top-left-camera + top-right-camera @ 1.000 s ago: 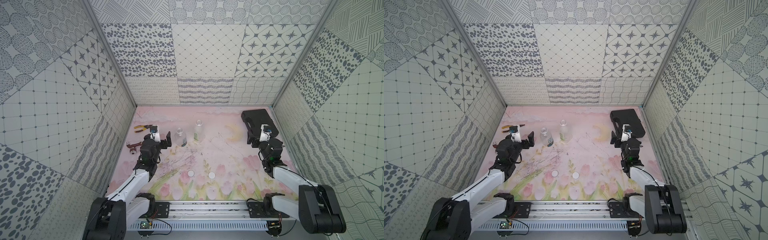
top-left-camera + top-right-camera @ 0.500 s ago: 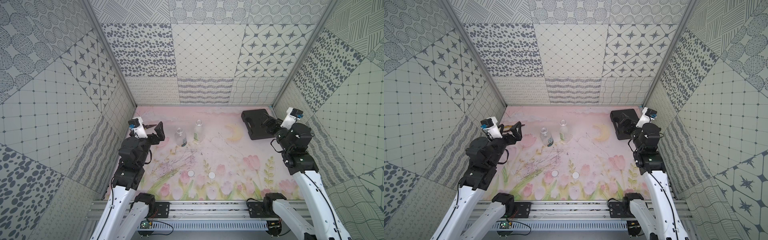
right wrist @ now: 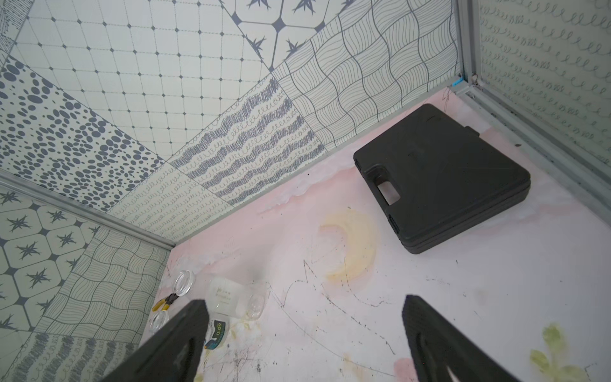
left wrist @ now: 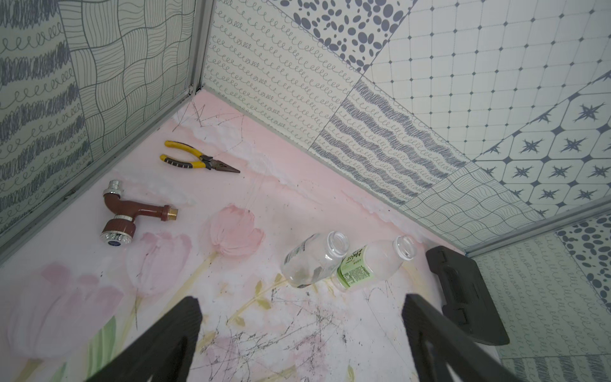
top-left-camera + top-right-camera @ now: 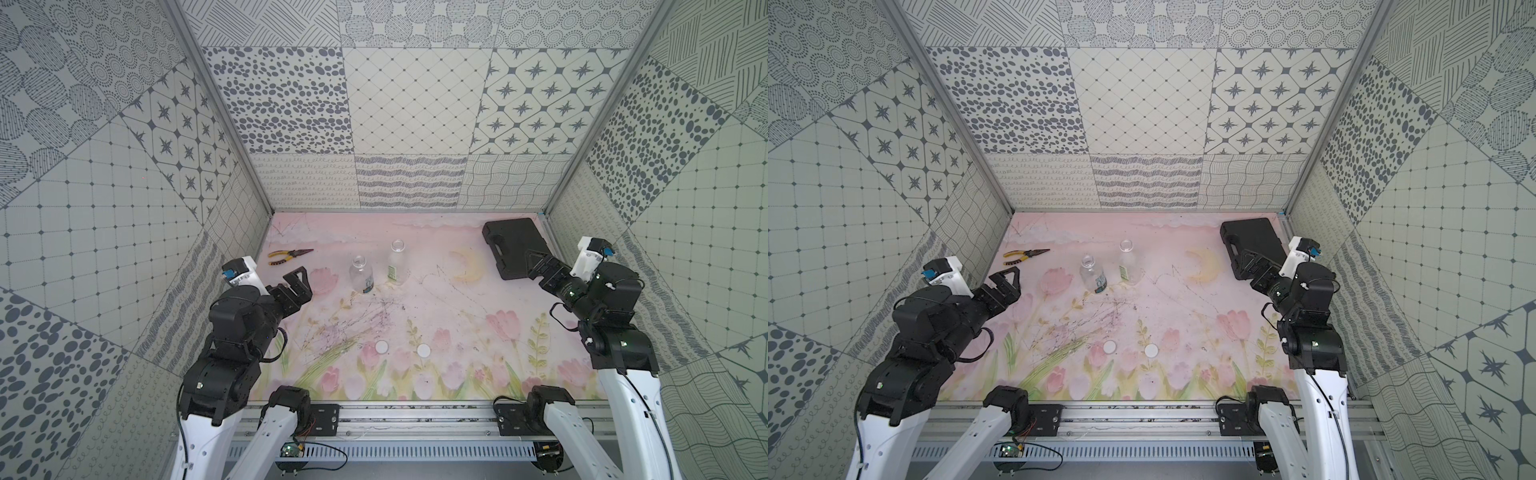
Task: Screw on the bottle caps
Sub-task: Move the plastic bottle to the center of the board.
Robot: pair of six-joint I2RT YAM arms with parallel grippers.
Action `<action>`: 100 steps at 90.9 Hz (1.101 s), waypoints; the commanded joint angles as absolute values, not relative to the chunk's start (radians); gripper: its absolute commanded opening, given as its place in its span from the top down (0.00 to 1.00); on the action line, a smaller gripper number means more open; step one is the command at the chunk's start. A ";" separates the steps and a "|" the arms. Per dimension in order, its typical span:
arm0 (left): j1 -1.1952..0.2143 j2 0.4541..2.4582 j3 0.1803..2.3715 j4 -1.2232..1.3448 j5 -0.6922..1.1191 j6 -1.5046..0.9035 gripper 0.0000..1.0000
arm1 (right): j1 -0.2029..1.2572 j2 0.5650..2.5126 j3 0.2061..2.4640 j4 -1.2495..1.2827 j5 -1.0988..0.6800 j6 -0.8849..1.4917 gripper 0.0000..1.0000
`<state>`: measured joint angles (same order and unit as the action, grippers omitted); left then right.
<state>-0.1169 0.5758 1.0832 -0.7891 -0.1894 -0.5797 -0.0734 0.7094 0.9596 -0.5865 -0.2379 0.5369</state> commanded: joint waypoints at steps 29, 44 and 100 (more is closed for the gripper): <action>-0.119 0.655 1.258 -1.110 -0.064 -0.588 0.00 | -0.010 0.762 1.076 -0.702 -0.299 0.479 0.03; -0.120 0.735 1.302 -1.110 0.049 -0.598 0.00 | 0.170 0.798 1.123 -0.726 -0.191 0.465 0.03; -0.403 1.286 1.473 -1.090 -0.098 -0.529 0.00 | 0.531 0.990 1.139 -0.744 0.063 0.388 0.03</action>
